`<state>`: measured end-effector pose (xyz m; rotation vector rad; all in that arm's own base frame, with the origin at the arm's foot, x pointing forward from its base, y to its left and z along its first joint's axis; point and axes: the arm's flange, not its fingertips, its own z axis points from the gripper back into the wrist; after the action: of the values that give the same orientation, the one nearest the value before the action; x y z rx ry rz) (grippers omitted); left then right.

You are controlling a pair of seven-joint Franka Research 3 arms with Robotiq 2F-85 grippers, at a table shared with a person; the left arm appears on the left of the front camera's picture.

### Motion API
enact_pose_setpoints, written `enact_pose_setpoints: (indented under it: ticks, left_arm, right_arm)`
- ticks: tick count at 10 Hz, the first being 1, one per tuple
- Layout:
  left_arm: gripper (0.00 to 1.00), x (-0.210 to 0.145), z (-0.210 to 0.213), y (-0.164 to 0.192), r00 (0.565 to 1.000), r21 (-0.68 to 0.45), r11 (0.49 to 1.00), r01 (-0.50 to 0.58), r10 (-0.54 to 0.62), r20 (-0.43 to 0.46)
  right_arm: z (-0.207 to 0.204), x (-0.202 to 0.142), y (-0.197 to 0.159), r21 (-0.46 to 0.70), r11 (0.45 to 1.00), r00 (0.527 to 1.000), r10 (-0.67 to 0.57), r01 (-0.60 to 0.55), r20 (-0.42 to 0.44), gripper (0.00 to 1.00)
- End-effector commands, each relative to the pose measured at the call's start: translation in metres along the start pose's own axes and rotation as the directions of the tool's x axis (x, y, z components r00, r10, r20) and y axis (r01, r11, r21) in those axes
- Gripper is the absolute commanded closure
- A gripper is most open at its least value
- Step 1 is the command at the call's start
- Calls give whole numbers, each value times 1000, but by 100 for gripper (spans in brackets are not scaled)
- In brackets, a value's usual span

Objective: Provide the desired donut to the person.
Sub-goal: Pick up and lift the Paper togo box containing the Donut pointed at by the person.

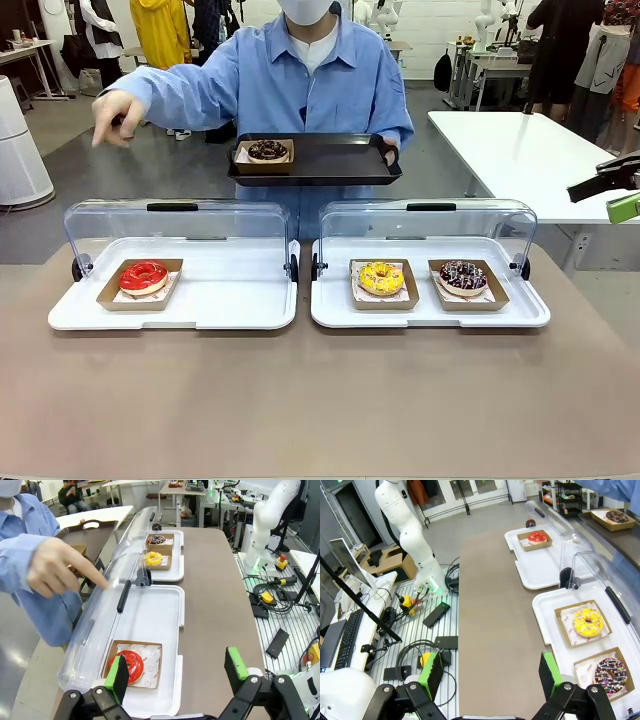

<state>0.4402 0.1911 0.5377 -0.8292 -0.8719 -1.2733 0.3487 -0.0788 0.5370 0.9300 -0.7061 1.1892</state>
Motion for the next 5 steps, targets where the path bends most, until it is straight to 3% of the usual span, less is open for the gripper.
enact_pose_setpoints:
  ticks: [1, 5]
  left_arm:
    - [0, 1, 1, 0, 1000, 5, 1000, 3, -3, 15]
    - [0, 1, 1, 0, 1000, 5, 1000, 3, -3, 15]
  right_arm:
    - [0, -1, 0, 8, 1000, 1000, 16, -16, 9, 0]
    - [0, -1, 0, 8, 1000, 1000, 16, -16, 9, 0]
